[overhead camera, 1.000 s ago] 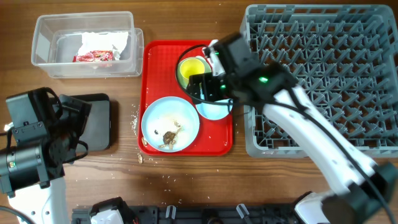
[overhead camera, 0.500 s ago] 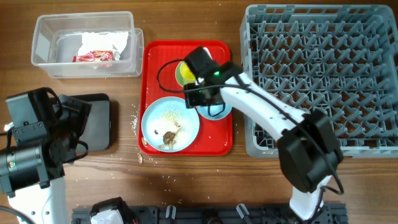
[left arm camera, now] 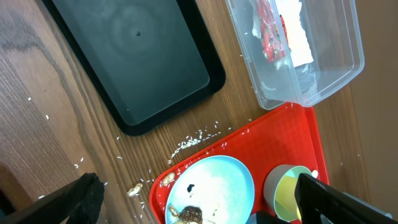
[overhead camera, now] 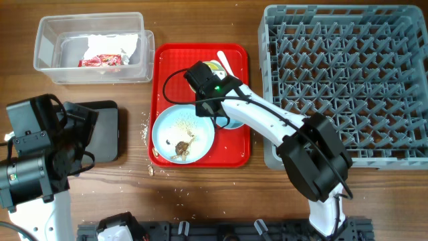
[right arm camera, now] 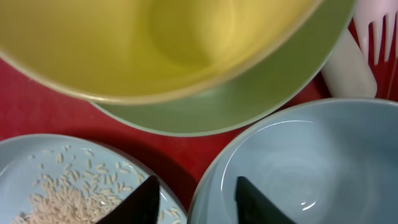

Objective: Sort waste into correct bins and load items into the dishwasher rack
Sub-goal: 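Carry the blue bowl with the right gripper over the grey rack and lower it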

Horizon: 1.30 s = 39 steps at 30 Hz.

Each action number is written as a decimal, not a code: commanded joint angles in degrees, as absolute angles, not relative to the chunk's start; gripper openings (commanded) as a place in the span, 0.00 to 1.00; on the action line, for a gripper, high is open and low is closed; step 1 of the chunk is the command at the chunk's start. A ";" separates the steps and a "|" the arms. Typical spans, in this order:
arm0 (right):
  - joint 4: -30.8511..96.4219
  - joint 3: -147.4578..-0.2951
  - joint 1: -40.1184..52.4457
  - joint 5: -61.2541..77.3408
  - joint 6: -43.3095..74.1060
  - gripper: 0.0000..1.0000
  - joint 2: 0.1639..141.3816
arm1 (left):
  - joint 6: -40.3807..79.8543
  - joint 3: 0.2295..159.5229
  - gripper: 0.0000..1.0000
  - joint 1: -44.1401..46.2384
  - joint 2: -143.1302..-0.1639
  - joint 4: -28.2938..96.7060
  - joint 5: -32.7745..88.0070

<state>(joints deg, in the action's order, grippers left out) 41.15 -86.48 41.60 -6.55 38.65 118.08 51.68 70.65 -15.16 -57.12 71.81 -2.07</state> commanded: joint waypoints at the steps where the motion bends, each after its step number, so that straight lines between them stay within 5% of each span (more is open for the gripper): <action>1: 40.97 -86.21 42.11 -7.94 40.07 0.22 119.48 | 50.98 70.61 1.00 -15.40 -57.12 71.64 -2.85; 5: 41.65 -86.30 42.17 -7.55 40.10 0.18 119.35 | 50.98 70.61 1.00 -15.40 -57.12 71.64 -2.85; 8: 43.57 -86.94 42.06 -7.22 40.05 0.04 118.56 | 50.98 70.61 1.00 -15.40 -57.12 71.64 -2.83; 17: 47.46 -87.07 39.62 -5.02 37.60 0.04 104.57 | 50.98 70.61 1.00 -15.40 -57.12 71.64 -2.85; 24: 50.59 -87.07 24.38 -0.08 26.68 0.04 89.12 | 50.98 70.61 1.00 -15.40 -57.12 71.64 -2.85; 31: 54.11 -86.17 -5.76 31.35 11.62 0.04 86.15 | 50.98 70.61 1.00 -15.40 -57.12 71.64 -2.83; 33: 55.00 -82.52 -17.08 54.06 2.94 0.04 87.20 | 50.98 70.61 1.00 -15.40 -57.12 71.64 -2.85; 36: 55.57 -77.89 -23.38 71.42 -3.22 0.04 88.07 | 50.98 70.61 1.00 -15.40 -57.12 71.64 -2.83; 39: 55.35 -73.69 -24.40 73.36 -3.03 0.04 89.25 | 50.98 70.61 1.00 -15.40 -57.12 71.64 -2.83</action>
